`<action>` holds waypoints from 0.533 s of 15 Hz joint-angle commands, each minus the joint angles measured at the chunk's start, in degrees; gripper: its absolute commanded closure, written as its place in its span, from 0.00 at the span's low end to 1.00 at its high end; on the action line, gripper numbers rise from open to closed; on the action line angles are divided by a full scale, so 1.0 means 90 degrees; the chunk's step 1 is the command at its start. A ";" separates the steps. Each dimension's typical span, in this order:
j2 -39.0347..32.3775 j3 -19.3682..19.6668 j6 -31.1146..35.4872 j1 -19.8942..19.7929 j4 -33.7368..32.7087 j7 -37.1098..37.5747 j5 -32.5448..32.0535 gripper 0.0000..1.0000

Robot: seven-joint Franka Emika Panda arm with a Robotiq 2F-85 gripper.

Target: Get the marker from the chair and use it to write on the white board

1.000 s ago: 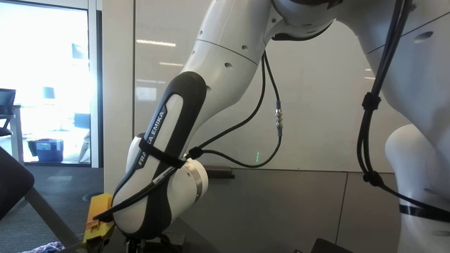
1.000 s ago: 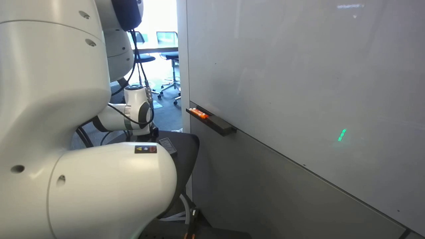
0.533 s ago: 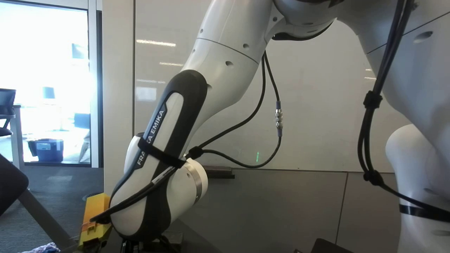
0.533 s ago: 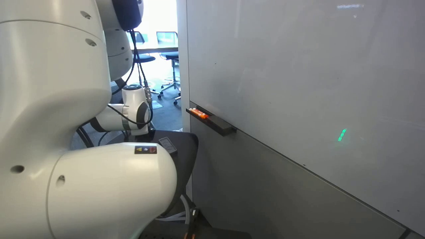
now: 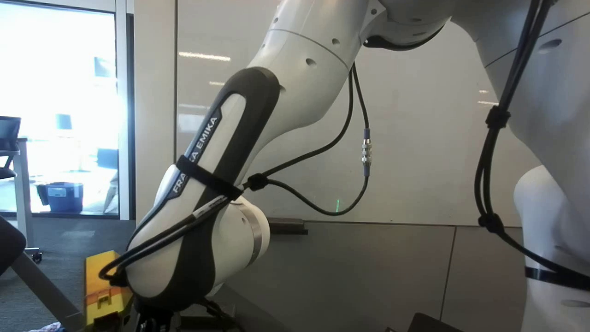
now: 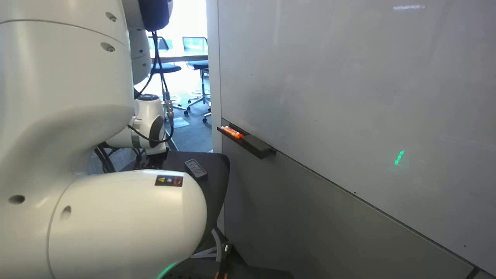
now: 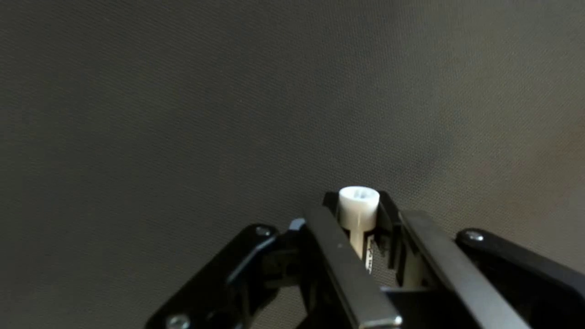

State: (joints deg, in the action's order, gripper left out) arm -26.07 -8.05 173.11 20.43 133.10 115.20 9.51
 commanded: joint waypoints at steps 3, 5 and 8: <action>0.1601 -0.0866 -0.0633 -0.0520 0.0593 -0.1354 0.0383 0.87; 0.2172 -0.1217 -0.1106 -0.0681 0.0598 -0.1933 0.0764 0.87; 0.2877 -0.1108 -0.1873 -0.0518 0.0418 -0.2529 0.0836 0.88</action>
State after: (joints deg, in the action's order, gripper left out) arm -7.90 -17.70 162.13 16.08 136.03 98.22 15.35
